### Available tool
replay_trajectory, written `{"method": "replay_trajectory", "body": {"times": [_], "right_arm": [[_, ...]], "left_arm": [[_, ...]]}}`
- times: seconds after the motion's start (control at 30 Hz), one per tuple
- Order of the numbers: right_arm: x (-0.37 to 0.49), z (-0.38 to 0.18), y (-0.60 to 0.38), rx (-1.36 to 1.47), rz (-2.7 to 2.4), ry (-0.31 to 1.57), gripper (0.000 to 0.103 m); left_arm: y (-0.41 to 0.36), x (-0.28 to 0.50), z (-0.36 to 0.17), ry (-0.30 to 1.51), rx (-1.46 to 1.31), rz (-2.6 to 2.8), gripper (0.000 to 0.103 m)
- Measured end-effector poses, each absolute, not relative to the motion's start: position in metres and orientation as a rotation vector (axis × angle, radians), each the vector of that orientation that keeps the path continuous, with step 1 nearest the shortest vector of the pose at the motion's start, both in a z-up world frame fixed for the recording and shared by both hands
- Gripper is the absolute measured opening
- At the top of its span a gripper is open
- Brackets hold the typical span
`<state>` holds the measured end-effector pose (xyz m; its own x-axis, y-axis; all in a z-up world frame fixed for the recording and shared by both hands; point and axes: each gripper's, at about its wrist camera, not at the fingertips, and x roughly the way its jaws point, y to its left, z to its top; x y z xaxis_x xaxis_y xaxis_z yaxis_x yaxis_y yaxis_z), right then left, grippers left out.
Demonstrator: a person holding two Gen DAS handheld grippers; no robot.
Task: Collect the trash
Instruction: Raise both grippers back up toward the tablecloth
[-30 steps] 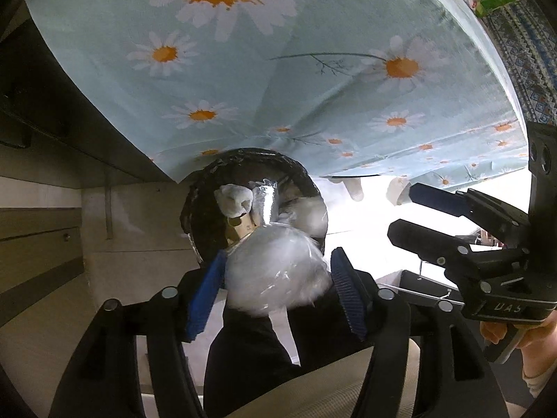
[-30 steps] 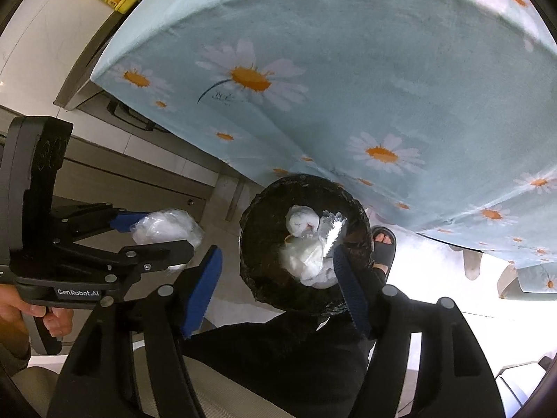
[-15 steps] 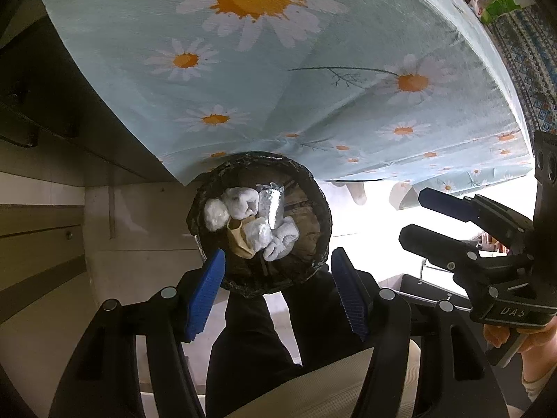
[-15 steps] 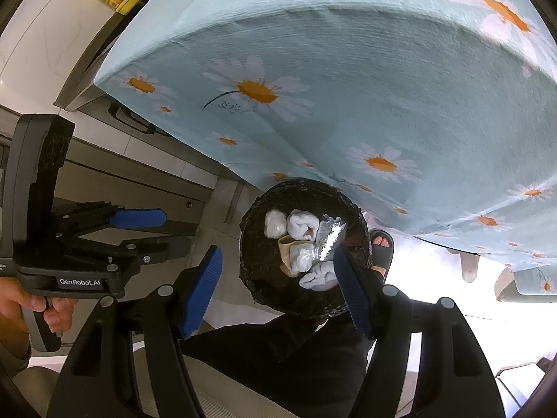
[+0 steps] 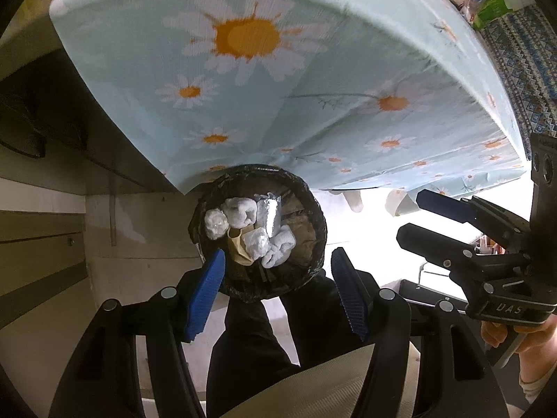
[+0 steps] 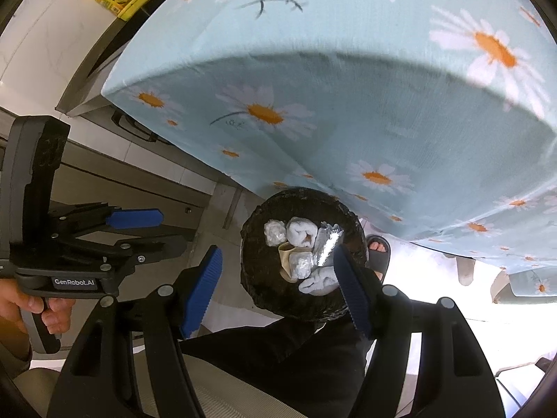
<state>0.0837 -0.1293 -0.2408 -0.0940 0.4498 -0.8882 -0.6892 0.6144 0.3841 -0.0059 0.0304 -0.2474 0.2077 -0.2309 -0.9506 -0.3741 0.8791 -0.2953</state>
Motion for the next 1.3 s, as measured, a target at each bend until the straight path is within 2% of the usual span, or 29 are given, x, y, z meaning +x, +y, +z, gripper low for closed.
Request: {"method": "replay_trajectory", "body": {"times": [0.73, 1.03, 1.17, 1.2, 1.23, 1.27, 1.3], "right_arm": [[0.097, -0.147, -0.138, -0.173, 0.968, 1.168, 0.066], [0.126, -0.105, -0.139, -0.150, 0.973, 1.055, 0.069], [0.148, -0.093, -0.140, -0.144, 0.977, 1.013, 0.074], [0.152, -0.091, -0.140, -0.147, 0.979, 1.006, 0.074], [0.158, -0.088, -0.138, -0.157, 0.985, 0.994, 0.074], [0.163, -0.087, -0.137, -0.165, 0.989, 0.984, 0.074], [0.167, -0.085, -0.136, -0.172, 0.992, 0.978, 0.074]], "left_arm": [[0.039, 0.004, -0.150, 1.206, -0.451, 0.106, 0.061], [0.038, 0.029, -0.106, 1.130, -0.411, 0.097, 0.061], [0.039, 0.045, -0.090, 1.099, -0.382, 0.105, 0.061], [0.040, 0.051, -0.086, 1.092, -0.377, 0.110, 0.062], [0.040, 0.054, -0.083, 1.087, -0.373, 0.115, 0.069], [0.041, 0.059, -0.080, 1.077, -0.369, 0.123, 0.072], [0.041, 0.063, -0.078, 1.071, -0.367, 0.130, 0.072]]}}
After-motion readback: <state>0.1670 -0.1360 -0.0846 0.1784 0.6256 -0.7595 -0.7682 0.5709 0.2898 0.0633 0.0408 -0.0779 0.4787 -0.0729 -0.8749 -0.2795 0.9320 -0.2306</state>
